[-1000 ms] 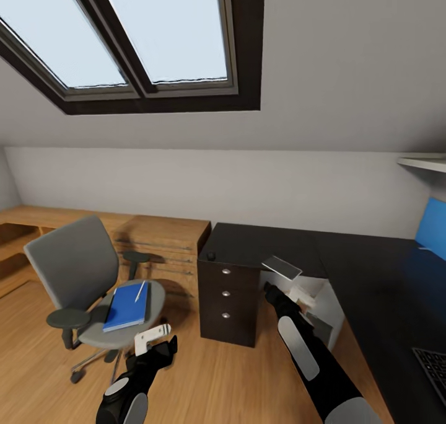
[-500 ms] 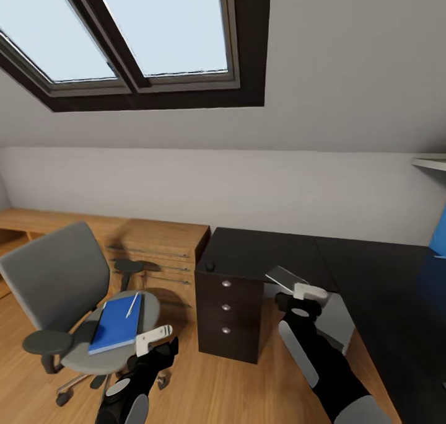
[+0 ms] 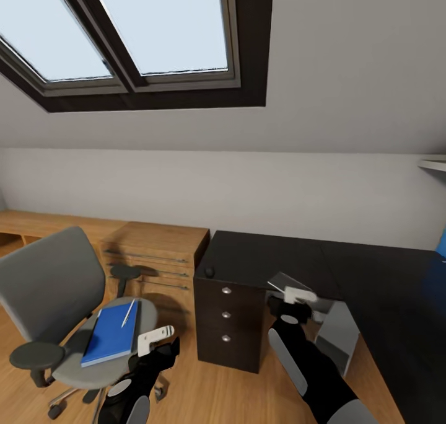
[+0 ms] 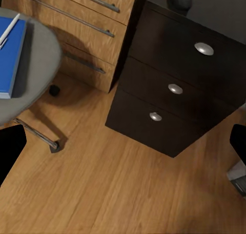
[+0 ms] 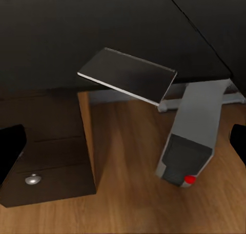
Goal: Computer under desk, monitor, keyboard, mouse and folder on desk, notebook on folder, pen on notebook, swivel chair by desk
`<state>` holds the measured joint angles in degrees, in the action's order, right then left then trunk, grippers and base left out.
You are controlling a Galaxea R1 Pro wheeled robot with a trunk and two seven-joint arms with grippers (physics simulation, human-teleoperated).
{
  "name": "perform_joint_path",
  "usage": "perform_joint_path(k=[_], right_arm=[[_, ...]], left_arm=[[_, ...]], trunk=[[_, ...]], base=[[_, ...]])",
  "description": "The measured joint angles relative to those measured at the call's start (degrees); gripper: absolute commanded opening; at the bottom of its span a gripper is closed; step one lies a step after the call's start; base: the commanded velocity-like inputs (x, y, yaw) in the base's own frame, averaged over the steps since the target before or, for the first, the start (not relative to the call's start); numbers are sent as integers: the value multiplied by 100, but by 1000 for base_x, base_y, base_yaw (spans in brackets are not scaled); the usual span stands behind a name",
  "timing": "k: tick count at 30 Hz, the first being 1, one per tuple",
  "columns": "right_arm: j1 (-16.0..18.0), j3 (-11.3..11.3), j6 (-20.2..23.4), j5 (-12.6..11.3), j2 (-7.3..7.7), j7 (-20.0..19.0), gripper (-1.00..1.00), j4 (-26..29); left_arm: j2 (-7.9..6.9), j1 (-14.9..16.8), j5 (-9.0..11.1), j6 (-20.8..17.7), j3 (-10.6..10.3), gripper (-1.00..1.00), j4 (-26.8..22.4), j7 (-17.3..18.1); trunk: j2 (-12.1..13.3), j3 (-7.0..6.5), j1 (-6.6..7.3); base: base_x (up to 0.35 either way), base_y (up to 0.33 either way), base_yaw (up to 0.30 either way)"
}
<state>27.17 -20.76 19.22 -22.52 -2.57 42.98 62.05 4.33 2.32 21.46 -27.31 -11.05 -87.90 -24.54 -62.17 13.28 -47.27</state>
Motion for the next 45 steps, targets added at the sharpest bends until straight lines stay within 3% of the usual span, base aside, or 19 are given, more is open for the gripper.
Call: perform_joint_path(k=[6,16,20,27,34,39,40,45], right_arm=[[-5,-179,-144,20,-16,4,100,-8],[-3,-219,-144,20,-20,-10,100,-17],[-3,-487,-145,15,-20,-12,100,-18],[-3,-658,-144,13,-20,-29,100,-19],[-3,-725,-140,19,-11,-412,100,-80],[-3,-812,-139,36,-11,-449,100,-132],[-3,-926,-139,38,-5,-641,100,-154],[-3,-944,-138,45,18,-909,100,-230]], left_arm=[[-2,-1,3,1,-3,100,-2,-3],[-2,-1,9,1,-2,100,-2,-1],[-2,-1,8,1,-2,100,-2,0],[-2,-1,9,1,-3,100,-2,1],[-1,0,4,1,-4,100,0,-4],[-1,0,2,1,-4,100,0,-5],[-1,0,1,1,-4,100,0,-5],[-1,0,1,0,-16,100,-1,-5]], trunk=[[0,0,0],[0,0,0],[0,6,0],[1,32,0],[0,66,0],[0,68,0],[0,68,0],[0,68,0]], base=[[323,0,78],[325,0,271],[325,0,273],[325,0,247],[325,0,105],[325,0,4],[325,0,0],[324,59,0]])
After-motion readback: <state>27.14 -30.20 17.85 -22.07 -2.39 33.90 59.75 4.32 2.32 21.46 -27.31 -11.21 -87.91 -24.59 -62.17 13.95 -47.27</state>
